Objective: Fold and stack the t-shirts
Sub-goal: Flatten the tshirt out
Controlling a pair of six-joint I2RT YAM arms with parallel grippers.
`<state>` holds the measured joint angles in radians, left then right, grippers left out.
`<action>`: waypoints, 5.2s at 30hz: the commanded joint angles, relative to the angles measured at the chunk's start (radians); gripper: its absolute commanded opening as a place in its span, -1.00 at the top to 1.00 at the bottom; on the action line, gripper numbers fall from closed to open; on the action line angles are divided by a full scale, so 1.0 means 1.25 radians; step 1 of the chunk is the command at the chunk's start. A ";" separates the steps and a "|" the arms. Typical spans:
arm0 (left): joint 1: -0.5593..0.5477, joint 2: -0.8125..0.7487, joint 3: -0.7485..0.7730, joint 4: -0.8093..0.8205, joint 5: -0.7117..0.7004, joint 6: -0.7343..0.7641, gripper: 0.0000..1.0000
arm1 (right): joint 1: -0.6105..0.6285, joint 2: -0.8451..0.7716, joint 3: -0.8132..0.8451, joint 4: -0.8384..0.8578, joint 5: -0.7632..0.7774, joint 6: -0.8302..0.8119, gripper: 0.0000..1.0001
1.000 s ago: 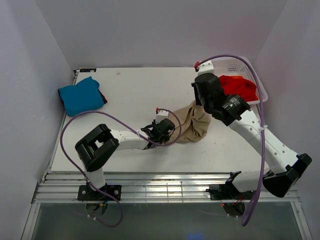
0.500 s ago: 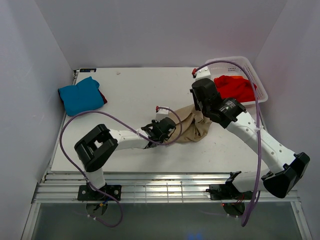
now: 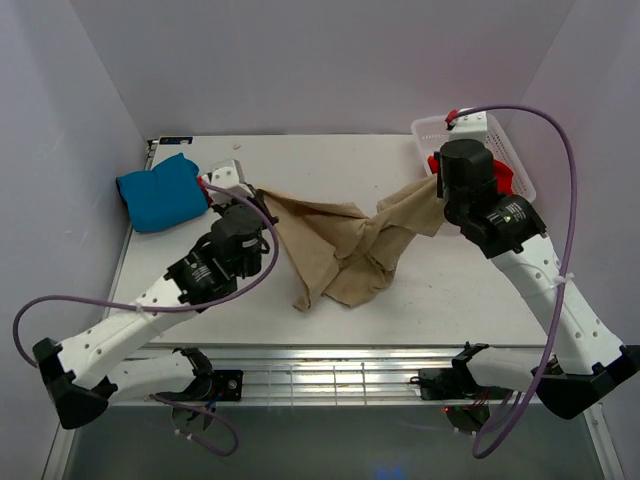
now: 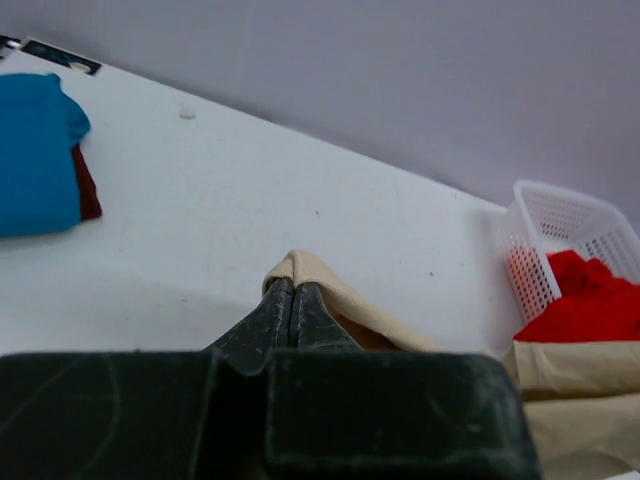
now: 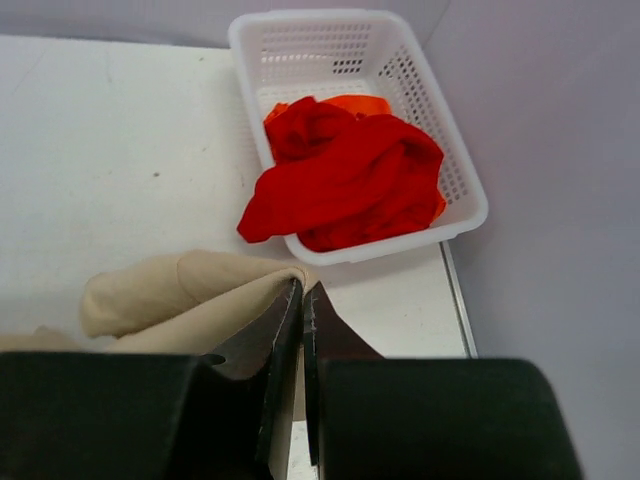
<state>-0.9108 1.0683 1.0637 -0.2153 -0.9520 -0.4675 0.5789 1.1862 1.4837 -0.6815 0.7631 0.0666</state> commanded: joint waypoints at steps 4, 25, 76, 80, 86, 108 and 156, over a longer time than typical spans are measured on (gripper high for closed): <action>0.008 -0.173 0.044 -0.112 -0.168 0.075 1.00 | -0.063 -0.013 0.125 0.014 0.058 -0.050 0.85; 0.008 -0.367 0.215 -0.255 -0.172 0.093 1.00 | -0.073 -0.090 0.341 -0.141 0.101 -0.047 0.85; -0.459 0.475 0.056 -0.868 -0.134 -1.085 -0.07 | -0.074 0.121 0.029 0.140 -0.068 0.001 0.85; -0.524 0.580 0.093 -0.827 -0.138 -1.057 -0.10 | -0.073 0.106 -0.017 0.143 -0.078 0.008 0.85; -0.539 0.427 -0.089 -0.297 -0.139 -0.606 -0.17 | -0.073 0.071 -0.076 0.150 -0.090 0.019 0.85; -0.344 0.369 -0.182 0.177 0.338 -0.175 -0.20 | -0.074 0.034 -0.134 0.148 -0.080 0.017 0.85; -0.350 -0.130 0.171 -0.448 -0.290 -0.136 0.67 | -0.074 0.024 0.051 0.041 -0.078 0.007 0.85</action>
<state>-1.3506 1.0729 1.2213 -0.6746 -1.0828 -0.7719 0.4911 1.2266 1.4239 -0.6239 0.6430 0.0784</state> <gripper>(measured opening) 0.177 0.079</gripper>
